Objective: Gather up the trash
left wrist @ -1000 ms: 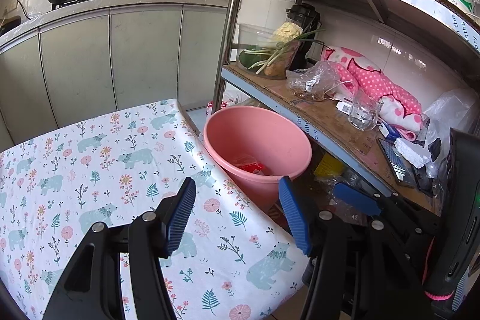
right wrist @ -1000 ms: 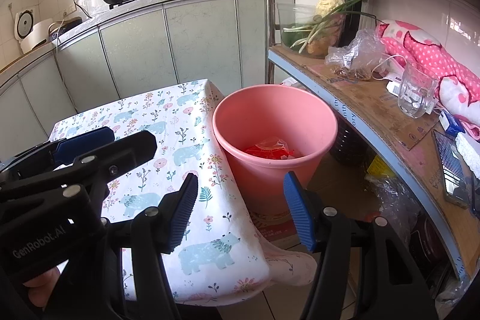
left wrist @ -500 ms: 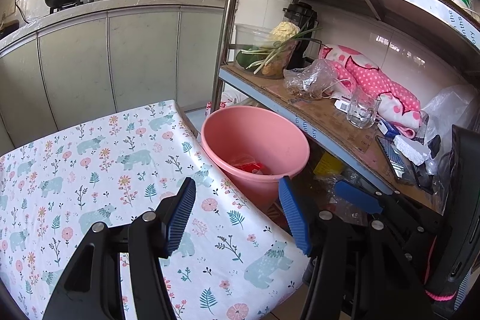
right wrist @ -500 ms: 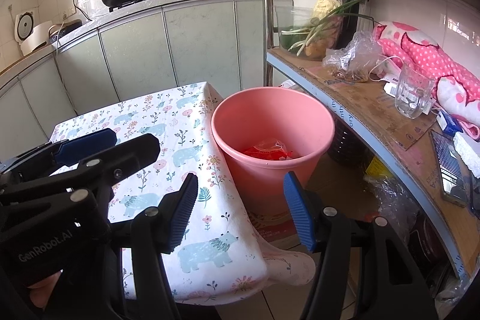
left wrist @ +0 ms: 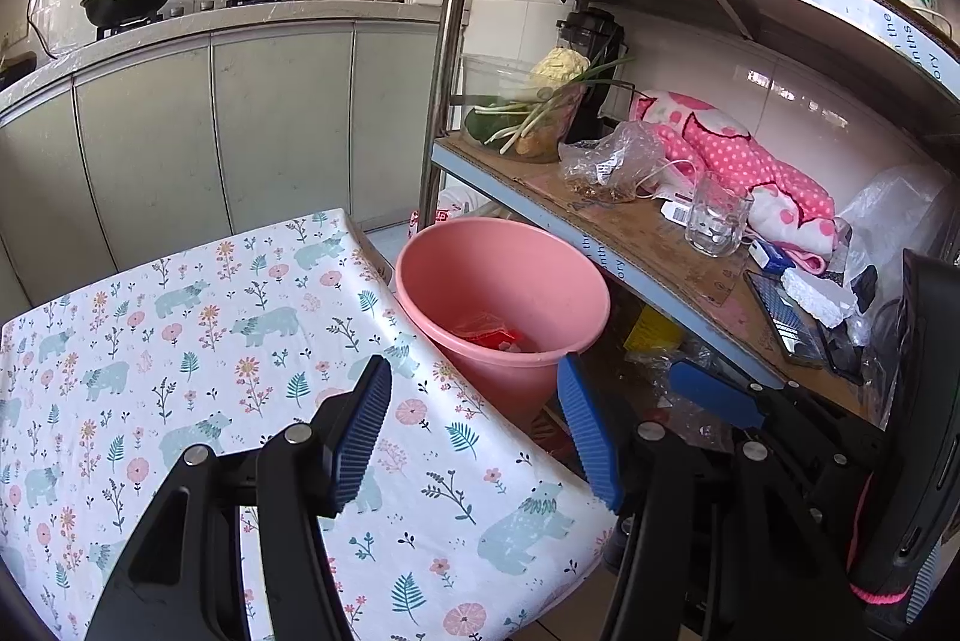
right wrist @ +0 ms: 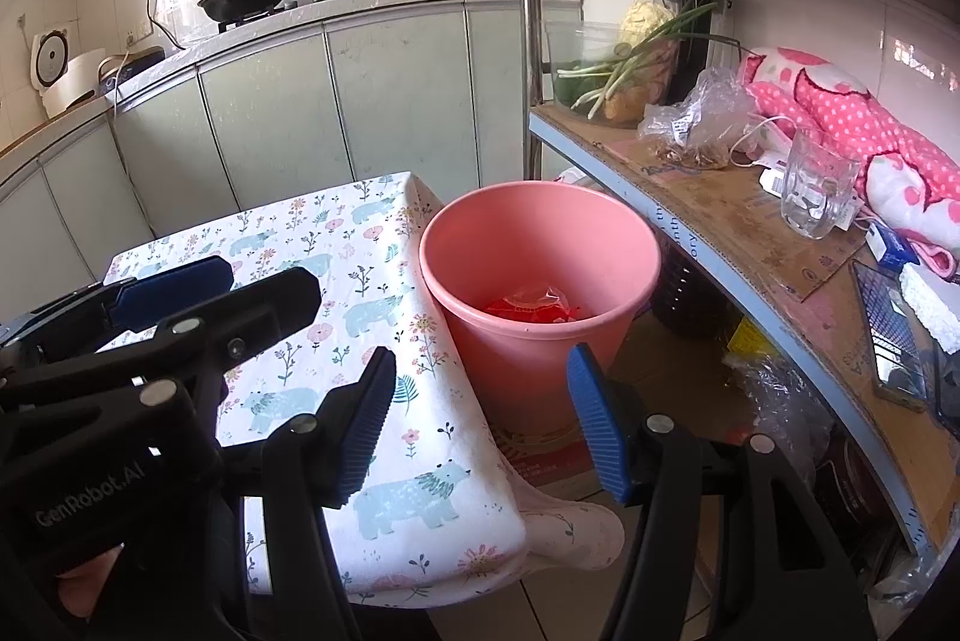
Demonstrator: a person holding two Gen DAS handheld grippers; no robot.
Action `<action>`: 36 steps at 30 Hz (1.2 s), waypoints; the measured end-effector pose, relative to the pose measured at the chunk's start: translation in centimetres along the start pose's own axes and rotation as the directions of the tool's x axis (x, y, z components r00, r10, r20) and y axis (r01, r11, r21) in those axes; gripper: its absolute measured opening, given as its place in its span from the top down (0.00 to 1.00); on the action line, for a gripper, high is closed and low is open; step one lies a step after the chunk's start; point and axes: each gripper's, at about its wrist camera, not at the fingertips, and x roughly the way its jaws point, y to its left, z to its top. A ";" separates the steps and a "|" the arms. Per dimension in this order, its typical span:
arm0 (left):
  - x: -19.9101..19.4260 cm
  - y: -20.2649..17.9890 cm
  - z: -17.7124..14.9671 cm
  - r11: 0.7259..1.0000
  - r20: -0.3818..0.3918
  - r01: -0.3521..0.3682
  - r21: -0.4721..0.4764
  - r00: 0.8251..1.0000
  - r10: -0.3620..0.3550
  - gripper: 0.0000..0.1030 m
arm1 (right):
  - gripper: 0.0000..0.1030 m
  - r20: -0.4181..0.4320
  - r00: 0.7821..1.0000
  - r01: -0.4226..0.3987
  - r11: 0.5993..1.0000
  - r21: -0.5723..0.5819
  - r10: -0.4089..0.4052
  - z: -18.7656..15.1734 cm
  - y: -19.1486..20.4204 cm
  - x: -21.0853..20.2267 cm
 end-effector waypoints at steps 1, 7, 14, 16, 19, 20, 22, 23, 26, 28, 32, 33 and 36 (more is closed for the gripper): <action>-0.1 0.0 0.0 1.000 0.001 0.000 0.001 1.000 0.000 0.45 | 0.41 0.001 1.000 0.000 1.000 0.000 0.000 0.0 0.0 0.0; -0.3 -0.2 0.0 1.000 0.003 0.000 0.004 1.000 0.000 0.45 | 0.41 0.007 1.000 -0.001 1.000 0.001 0.001 0.1 -0.1 -0.3; -0.3 -0.2 0.0 1.000 0.003 0.000 0.005 1.000 0.000 0.45 | 0.41 0.013 1.000 0.000 1.000 0.003 0.000 0.0 -0.1 -0.6; -0.4 -0.2 0.0 1.000 0.004 -0.001 0.005 1.000 0.001 0.45 | 0.42 0.013 1.000 0.000 1.000 0.002 0.000 0.0 -0.1 -0.6; -0.4 -0.3 0.0 1.000 0.005 -0.001 0.006 1.000 0.001 0.45 | 0.41 0.014 1.000 0.000 1.000 0.002 0.000 0.1 -0.2 -0.7; -0.4 -0.3 0.0 1.000 0.005 -0.001 0.007 1.000 0.001 0.45 | 0.41 0.016 1.000 0.000 1.000 0.002 0.000 0.0 -0.2 -0.7; -0.5 -0.5 0.1 1.000 0.006 0.000 0.010 1.000 0.000 0.45 | 0.41 0.017 1.000 0.000 1.000 0.003 0.000 0.0 -0.2 -0.8; -0.5 -0.5 0.0 1.000 0.006 0.000 0.010 1.000 0.000 0.45 | 0.41 0.018 1.000 0.000 1.000 0.003 0.000 0.0 -0.2 -0.8; -0.6 -0.6 0.0 1.000 0.007 -0.001 0.010 1.000 0.001 0.45 | 0.41 0.019 1.000 0.000 1.000 0.003 0.000 0.0 -0.2 -0.9; -0.6 -0.6 0.1 1.000 0.007 -0.002 0.011 1.000 0.002 0.45 | 0.41 0.019 1.000 -0.001 1.000 0.004 0.001 0.0 -0.2 -1.0; -0.6 -0.6 0.1 1.000 0.007 -0.002 0.012 1.000 0.002 0.45 | 0.41 0.022 1.000 -0.001 1.000 0.003 0.001 0.0 -0.2 -1.1; -0.6 -0.6 0.0 1.000 0.007 -0.002 0.011 1.000 0.002 0.45 | 0.41 0.021 1.000 -0.001 1.000 0.003 0.001 0.0 -0.2 -1.1; -0.6 -0.7 0.0 1.000 0.006 -0.002 0.011 1.000 0.002 0.45 | 0.41 0.022 1.000 -0.001 1.000 0.003 0.000 0.1 -0.3 -1.1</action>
